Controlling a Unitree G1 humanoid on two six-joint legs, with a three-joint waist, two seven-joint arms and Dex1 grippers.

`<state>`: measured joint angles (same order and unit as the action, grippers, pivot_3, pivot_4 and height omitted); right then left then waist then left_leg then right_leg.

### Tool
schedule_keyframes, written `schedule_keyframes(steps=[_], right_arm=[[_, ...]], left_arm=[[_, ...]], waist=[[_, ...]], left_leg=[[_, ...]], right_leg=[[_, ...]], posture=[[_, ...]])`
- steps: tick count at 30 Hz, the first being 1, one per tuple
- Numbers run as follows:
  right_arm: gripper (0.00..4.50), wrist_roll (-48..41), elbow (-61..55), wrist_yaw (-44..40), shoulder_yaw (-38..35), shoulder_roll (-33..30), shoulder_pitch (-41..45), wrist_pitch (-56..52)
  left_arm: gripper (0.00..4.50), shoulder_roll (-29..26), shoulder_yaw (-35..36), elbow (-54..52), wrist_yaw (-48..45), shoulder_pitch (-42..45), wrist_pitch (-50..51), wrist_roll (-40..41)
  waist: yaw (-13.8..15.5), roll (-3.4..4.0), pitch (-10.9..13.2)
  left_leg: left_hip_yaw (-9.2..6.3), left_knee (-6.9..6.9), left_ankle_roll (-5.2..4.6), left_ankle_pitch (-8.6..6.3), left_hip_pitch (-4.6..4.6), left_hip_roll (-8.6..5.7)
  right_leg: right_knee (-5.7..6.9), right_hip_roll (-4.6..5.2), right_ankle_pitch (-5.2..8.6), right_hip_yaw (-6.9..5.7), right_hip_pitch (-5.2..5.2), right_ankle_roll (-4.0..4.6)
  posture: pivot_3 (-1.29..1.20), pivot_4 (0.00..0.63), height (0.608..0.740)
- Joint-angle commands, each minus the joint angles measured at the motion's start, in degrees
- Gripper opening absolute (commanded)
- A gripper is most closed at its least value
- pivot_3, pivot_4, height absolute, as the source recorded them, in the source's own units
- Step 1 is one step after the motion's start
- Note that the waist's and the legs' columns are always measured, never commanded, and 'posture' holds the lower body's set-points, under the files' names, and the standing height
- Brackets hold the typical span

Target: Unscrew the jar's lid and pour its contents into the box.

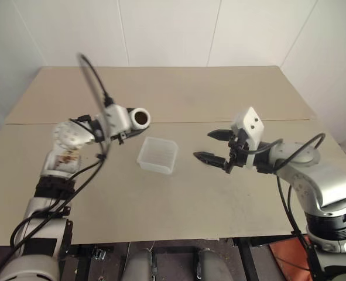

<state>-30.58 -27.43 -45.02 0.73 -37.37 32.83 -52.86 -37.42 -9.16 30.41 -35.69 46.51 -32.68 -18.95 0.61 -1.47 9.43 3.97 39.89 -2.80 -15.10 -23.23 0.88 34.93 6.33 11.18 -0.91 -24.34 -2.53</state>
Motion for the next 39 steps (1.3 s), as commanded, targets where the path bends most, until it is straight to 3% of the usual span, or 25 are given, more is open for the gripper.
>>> schedule_keyframes(steps=[1, 5, 7, 13, 21, 29, 36, 39], right_arm=[[4.45, -1.95, -1.60, -1.67, 0.05, -0.89, 2.08, 0.48], [4.45, -1.98, -1.26, -2.55, 0.60, -1.59, 3.35, 1.73], [4.45, -2.00, -1.27, -2.84, 0.61, -1.77, 3.77, 2.08], [4.45, -2.23, -1.66, -2.44, 0.46, -1.53, 4.13, 2.91], [4.45, -3.46, -3.08, -0.89, -0.90, -0.93, 3.50, 2.90], [4.45, -4.13, -3.29, -0.54, -1.08, -0.85, 3.02, 3.21], [4.45, -3.68, -1.54, -1.04, -0.16, -1.16, 3.75, 4.67], [4.45, -3.56, -1.09, -1.68, 0.29, -1.16, 3.95, 5.41]], left_arm=[[1.96, -6.06, -10.24, 5.65, 32.12, 8.86, -10.79, -29.09], [1.96, -7.44, -25.80, 12.98, 63.81, 18.13, -3.86, -53.71], [1.96, -6.26, -30.61, 16.43, 73.79, 21.13, -0.88, -59.60], [1.96, -2.46, -40.32, 23.10, 86.66, 25.18, 3.90, -68.02], [1.96, -1.77, -46.55, 25.47, 92.13, 26.33, 7.56, -71.55], [1.96, -2.03, -45.14, 25.26, 90.78, 26.20, 5.68, -67.42], [1.96, -3.78, -39.95, 22.00, 85.43, 24.95, -0.66, -57.74], [1.96, -4.93, -33.56, 19.81, 76.63, 21.74, -7.62, -46.02]], waist=[[0.14, -0.01, 0.00], [0.49, -0.01, 0.00], [0.66, -0.01, 0.00], [0.42, -0.02, 0.01], [0.05, -0.02, 0.01], [0.08, -0.02, 0.01], [0.07, -0.02, 0.01], [0.06, -0.02, 0.01]], left_leg=[[0.01, -0.01, 0.00, 0.00, -0.07, 0.00], [0.24, -0.01, -0.07, -0.04, -0.26, -0.03], [0.39, 0.03, -0.09, -0.05, -0.36, -0.04], [0.50, 0.11, 0.00, 0.00, -0.74, 0.00], [0.54, 0.13, 0.16, 0.10, -0.96, 0.02], [0.54, 0.19, 0.15, 0.10, -0.98, 0.02], [0.55, 0.22, 0.17, 0.11, -0.98, 0.03], [0.56, 0.23, 0.18, 0.11, -0.97, 0.04]], right_leg=[[0.06, 0.00, -0.05, -0.04, -0.01, -0.02], [0.00, 0.05, -0.07, -0.20, -0.08, -0.08], [0.02, 0.09, -0.04, -0.30, -0.12, -0.13], [0.17, 0.10, -0.03, -0.33, -0.57, -0.14], [0.24, 0.10, -0.04, -0.32, -0.82, -0.14], [0.25, 0.11, -0.04, -0.33, -0.82, -0.14], [0.27, 0.11, -0.04, -0.33, -0.82, -0.14], [0.27, 0.13, -0.04, -0.33, -0.82, -0.14]], posture=[[0.00, 0.150, 0.740], [0.00, 0.150, 0.740], [0.00, 0.150, 0.740], [0.00, 0.150, 0.740], [0.00, 0.150, 0.740], [0.00, 0.150, 0.740], [0.00, 0.150, 0.740], [0.00, 0.150, 0.740]])
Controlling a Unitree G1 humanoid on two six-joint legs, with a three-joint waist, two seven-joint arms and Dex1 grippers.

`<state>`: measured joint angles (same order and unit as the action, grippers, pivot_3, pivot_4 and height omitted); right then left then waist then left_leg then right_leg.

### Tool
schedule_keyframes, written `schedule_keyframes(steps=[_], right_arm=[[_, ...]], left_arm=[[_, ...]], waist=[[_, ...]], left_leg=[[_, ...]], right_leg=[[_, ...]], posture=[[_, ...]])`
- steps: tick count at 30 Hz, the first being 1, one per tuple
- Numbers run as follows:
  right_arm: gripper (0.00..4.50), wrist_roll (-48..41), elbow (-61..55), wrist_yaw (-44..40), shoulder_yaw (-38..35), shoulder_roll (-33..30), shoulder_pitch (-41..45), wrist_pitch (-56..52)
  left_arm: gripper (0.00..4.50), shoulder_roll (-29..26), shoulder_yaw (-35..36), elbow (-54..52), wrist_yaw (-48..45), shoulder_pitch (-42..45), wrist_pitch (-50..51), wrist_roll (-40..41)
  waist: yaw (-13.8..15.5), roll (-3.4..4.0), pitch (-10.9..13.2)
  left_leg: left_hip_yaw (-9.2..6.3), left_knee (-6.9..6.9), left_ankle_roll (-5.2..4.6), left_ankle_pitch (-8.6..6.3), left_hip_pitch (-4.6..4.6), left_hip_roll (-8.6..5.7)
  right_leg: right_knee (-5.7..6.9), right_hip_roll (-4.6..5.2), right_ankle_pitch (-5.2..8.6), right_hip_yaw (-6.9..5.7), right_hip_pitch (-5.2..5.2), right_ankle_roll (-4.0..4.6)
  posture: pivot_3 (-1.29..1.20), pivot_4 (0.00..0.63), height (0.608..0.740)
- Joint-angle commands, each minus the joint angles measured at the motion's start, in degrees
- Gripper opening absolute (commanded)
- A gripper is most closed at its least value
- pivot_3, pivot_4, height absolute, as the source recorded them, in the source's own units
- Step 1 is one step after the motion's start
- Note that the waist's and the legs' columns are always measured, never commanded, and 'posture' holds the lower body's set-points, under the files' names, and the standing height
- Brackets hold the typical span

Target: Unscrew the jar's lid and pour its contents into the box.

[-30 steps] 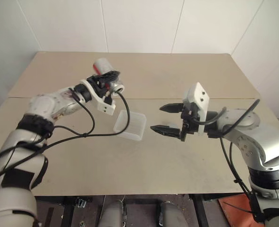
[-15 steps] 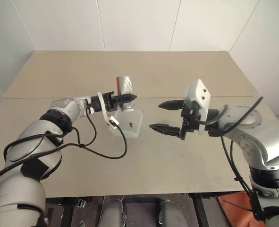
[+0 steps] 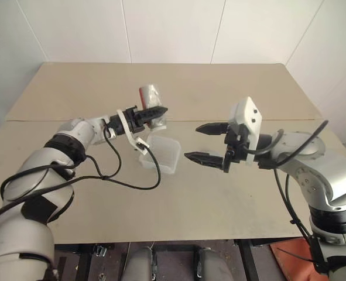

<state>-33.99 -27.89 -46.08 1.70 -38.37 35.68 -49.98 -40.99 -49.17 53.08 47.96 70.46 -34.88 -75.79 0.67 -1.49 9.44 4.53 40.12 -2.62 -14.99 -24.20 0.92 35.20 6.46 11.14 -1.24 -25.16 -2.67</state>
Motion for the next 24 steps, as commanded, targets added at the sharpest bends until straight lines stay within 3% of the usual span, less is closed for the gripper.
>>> schedule_keyframes(steps=[1, 4, 8, 13, 16, 24], right_arm=[[4.45, -0.18, -0.52, -0.77, -0.66, -0.19, 1.14, 2.69], [4.45, -0.31, -0.30, -1.08, -0.79, -0.43, 0.93, 3.16], [4.45, -0.44, -0.09, -1.42, -1.04, -0.51, 0.30, 3.46], [4.45, -1.38, -0.15, -0.97, -1.91, -0.08, -0.82, 3.00], [4.45, -1.94, -0.11, -0.27, -2.27, 0.33, -1.34, 2.68], [4.45, -1.77, 0.27, 1.70, -1.73, 1.71, -1.96, 2.77]], left_arm=[[1.96, -1.65, 9.30, -3.25, -12.17, -3.79, -7.98, 16.68], [1.96, -1.11, 19.23, -6.67, -32.25, -10.17, -7.17, 37.70], [1.96, 3.30, 36.31, -21.82, -61.12, -20.53, 20.00, 72.64], [1.96, 5.36, 49.37, -39.40, -71.93, -29.33, 46.32, 93.19], [1.96, 5.68, 52.19, -47.85, -76.58, -36.42, 52.84, 99.10], [1.96, 10.23, 51.21, -48.61, -76.59, -45.79, 47.72, 93.21]], waist=[[-0.03, 0.00, 0.00], [-0.27, 0.01, -0.01], [-0.74, 0.02, -0.01], [-1.22, 0.02, -0.01], [-1.38, 0.03, -0.02], [-0.77, 0.03, -0.02]], left_leg=[[0.02, 0.00, 0.03, 0.02, 0.01, 0.01], [0.05, 0.03, 0.23, 0.14, 0.03, 0.04], [0.06, 0.24, 0.23, 0.14, 0.02, 0.12], [-0.44, 0.39, 0.17, 0.10, 0.02, 0.07], [-0.52, 0.39, 0.17, 0.10, 0.12, 0.02], [-0.53, 0.40, -0.14, -0.08, 0.37, -0.03]], right_leg=[[0.01, 0.01, 0.00, 0.01, 0.00, 0.00], [0.04, 0.01, -0.01, 0.01, 0.00, 0.01], [0.20, -0.01, 0.00, 0.06, -0.01, 0.01], [0.24, -0.02, 0.00, 0.11, 0.05, 0.00], [0.32, -0.02, 0.01, 0.22, 0.10, -0.02], [0.59, -0.04, 0.00, 0.33, 0.20, 0.01]], posture=[[0.00, 0.150, 0.740], [0.00, 0.150, 0.740], [0.00, 0.150, 0.740], [0.00, 0.150, 0.740], [0.00, 0.150, 0.740], [0.00, 0.150, 0.740]])
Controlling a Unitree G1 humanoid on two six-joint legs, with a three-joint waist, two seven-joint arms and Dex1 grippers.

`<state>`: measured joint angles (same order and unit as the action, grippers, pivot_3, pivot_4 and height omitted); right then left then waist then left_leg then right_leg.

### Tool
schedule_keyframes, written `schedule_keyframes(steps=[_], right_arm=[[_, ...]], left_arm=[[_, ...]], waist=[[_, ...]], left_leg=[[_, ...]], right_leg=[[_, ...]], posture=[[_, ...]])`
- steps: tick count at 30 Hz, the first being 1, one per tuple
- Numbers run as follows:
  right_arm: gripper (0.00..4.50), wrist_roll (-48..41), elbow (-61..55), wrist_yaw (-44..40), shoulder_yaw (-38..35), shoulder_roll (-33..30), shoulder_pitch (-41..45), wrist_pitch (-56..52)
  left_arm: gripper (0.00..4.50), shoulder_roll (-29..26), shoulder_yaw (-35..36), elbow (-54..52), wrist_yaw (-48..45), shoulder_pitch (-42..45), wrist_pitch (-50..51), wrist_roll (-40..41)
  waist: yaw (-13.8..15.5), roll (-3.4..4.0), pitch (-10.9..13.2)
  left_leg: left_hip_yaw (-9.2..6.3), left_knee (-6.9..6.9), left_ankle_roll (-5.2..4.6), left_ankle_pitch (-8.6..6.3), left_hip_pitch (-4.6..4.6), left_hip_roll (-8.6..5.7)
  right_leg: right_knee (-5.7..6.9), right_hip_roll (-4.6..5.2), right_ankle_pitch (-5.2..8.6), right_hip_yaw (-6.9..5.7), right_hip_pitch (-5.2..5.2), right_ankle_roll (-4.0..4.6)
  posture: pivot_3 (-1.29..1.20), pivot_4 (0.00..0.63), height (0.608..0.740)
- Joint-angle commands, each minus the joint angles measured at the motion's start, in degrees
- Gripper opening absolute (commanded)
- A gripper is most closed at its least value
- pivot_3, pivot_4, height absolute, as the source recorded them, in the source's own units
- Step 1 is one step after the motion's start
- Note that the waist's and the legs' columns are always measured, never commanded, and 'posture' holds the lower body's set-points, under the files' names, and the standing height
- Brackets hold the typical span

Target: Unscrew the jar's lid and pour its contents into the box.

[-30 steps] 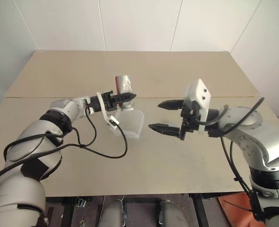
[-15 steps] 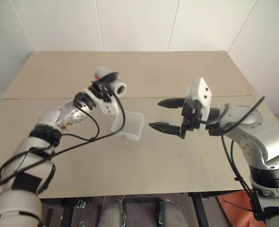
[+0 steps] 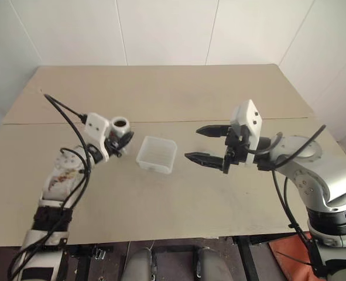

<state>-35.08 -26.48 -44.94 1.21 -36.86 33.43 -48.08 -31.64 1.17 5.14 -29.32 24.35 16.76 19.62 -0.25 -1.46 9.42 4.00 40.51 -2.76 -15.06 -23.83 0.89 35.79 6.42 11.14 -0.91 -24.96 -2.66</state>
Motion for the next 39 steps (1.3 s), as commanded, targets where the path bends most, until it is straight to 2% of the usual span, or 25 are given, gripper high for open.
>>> schedule_keyframes(steps=[1, 9, 10, 16, 21, 28, 32, 39], right_arm=[[4.45, -0.75, -1.25, 0.71, -1.16, 0.33, 0.24, 0.78], [4.45, -1.12, -2.47, 0.91, -0.53, 1.08, -0.34, 0.71], [4.50, -1.07, -2.60, 0.96, -0.40, 1.21, -0.42, 0.77], [4.50, -0.69, -2.57, 0.71, 0.00, 1.48, -0.48, 1.24], [4.50, -0.40, -2.31, 0.30, 0.17, 1.45, -0.68, 1.67], [4.50, -0.25, -1.60, -1.98, -1.20, -0.93, -2.76, 2.43], [4.50, -0.11, -0.40, -3.62, -2.84, -3.47, -4.61, 3.26], [4.50, 1.68, 3.07, -8.50, -5.44, -8.65, -8.45, 8.56]], left_arm=[[1.96, 1.67, 1.08, -0.18, 0.69, 0.17, -4.70, -2.53], [1.96, 5.24, 4.46, 6.24, 1.21, 0.78, -7.31, -2.41], [2.68, 5.51, 5.14, 7.55, 1.20, 0.75, -7.88, -2.27], [4.48, 5.53, 5.29, 11.23, 1.54, 0.93, -10.07, -5.13], [4.48, 5.42, 5.83, 8.98, 1.06, -0.53, -10.13, -5.32], [4.48, -1.03, 9.79, -8.03, -4.12, -13.49, -4.21, -0.95], [4.48, -3.55, 13.77, -18.68, -6.62, -21.11, -0.30, 3.91], [4.48, -7.83, 22.41, -30.82, -13.46, -30.73, 3.70, 13.45]], waist=[[0.24, 0.00, 0.00], [0.28, 0.00, 0.00], [0.24, 0.00, 0.00], [0.25, 0.00, 0.00], [0.14, 0.00, 0.00], [-0.57, 0.00, 0.00], [-0.02, 0.01, 0.00], [0.16, 0.01, 0.00]], left_leg=[[0.00, 0.00, -0.01, 0.01, 0.05, 0.00], [-0.02, -0.01, -0.04, 0.01, 0.57, 0.02], [-0.03, -0.01, -0.04, 0.01, 0.59, 0.03], [-0.04, -0.01, -0.04, 0.01, 0.63, 0.02], [-0.04, -0.01, -0.04, 0.00, 0.64, 0.04], [-0.04, -0.25, -0.05, -0.01, 0.62, 0.15], [-0.05, -0.31, -0.04, -0.01, 0.63, 0.16], [-0.04, -0.46, -0.04, -0.01, 0.67, 0.17]], right_leg=[[-0.02, 0.00, -0.02, 0.00, 0.04, 0.03], [-0.07, -0.01, -0.02, 0.00, 0.54, 0.04], [-0.07, -0.01, -0.02, 0.01, 0.54, 0.04], [-0.08, 0.00, -0.02, 0.00, 0.60, 0.05], [-0.09, 0.00, -0.02, 0.01, 0.58, 0.05], [-0.12, 0.02, -0.01, 0.06, 0.50, 0.06], [-0.58, 0.08, -0.01, 0.03, 0.53, 0.08], [-0.76, 0.09, -0.03, 0.04, 0.56, 0.14]], posture=[[0.00, 0.150, 0.740], [0.00, 0.150, 0.740], [0.00, 0.150, 0.740], [0.00, 0.150, 0.740], [0.00, 0.150, 0.740], [0.00, 0.150, 0.740], [0.00, 0.150, 0.740], [0.00, 0.150, 0.740]])
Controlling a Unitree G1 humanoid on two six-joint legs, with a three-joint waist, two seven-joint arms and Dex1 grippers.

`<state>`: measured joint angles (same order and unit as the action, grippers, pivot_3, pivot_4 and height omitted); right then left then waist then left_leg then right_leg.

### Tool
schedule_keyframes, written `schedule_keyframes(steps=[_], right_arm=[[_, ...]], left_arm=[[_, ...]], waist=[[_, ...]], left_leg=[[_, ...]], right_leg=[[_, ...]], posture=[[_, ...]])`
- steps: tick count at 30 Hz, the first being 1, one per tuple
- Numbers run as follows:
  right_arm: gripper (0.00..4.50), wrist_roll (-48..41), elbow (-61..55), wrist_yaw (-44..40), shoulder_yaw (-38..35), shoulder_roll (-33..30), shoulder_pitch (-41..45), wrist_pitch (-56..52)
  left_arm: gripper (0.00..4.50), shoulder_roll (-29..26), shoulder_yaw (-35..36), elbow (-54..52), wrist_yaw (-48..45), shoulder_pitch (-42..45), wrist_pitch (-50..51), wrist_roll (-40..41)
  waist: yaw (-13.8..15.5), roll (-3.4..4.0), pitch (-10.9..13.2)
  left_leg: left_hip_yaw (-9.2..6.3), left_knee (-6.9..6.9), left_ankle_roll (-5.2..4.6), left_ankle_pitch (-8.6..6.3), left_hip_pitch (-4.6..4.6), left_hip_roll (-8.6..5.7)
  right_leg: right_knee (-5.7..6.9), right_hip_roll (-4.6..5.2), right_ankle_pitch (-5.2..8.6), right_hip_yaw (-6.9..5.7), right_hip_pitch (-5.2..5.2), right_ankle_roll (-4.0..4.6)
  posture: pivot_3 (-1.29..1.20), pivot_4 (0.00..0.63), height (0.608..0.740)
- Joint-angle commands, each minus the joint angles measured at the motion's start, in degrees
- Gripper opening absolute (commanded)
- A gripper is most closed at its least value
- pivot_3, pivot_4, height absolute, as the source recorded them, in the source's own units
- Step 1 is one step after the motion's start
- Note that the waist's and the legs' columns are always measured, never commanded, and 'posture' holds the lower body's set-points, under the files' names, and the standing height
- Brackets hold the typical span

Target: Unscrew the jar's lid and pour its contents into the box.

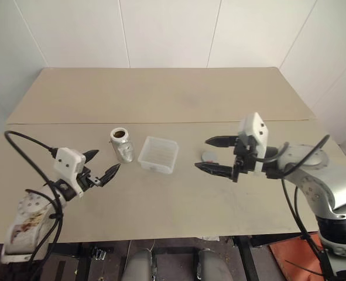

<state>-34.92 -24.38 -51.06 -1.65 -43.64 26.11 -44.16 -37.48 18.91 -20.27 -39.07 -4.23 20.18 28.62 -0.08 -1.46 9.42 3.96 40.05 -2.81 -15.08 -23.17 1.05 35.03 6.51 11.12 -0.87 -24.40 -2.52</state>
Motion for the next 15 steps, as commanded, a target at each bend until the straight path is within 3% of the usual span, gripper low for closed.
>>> schedule_keyframes(steps=[1, 8, 15], right_arm=[[4.50, 2.51, 1.71, -3.21, -2.69, -2.48, -2.06, 6.66], [4.50, 6.39, 7.02, -7.35, -6.31, -4.36, -8.51, 18.74], [4.50, 4.83, 3.54, -4.57, -10.85, -4.52, -14.00, 15.98]], left_arm=[[4.48, -3.04, 6.62, -6.18, -6.54, -3.83, -0.40, 6.08], [4.48, -9.46, 14.05, -4.45, -20.09, -8.51, -2.87, 10.65], [4.48, -8.58, 10.96, -3.21, -20.36, -5.71, -3.30, 9.55]], waist=[[-0.02, 0.00, 0.00], [0.16, 0.01, 0.00], [0.33, 0.01, 0.00]], left_leg=[[0.01, -0.02, 0.00, 0.00, 0.00, 0.00], [0.09, -0.10, 0.01, 0.01, 0.05, -0.04], [0.12, -0.11, 0.01, 0.01, 0.08, -0.04]], right_leg=[[0.00, -0.01, 0.01, 0.00, -0.01, 0.01], [-0.04, -0.08, 0.07, -0.01, 0.00, 0.07], [-0.05, -0.08, 0.08, 0.03, 0.03, 0.05]], posture=[[0.00, 0.150, 0.740], [0.00, 0.150, 0.740], [0.00, 0.150, 0.740]])
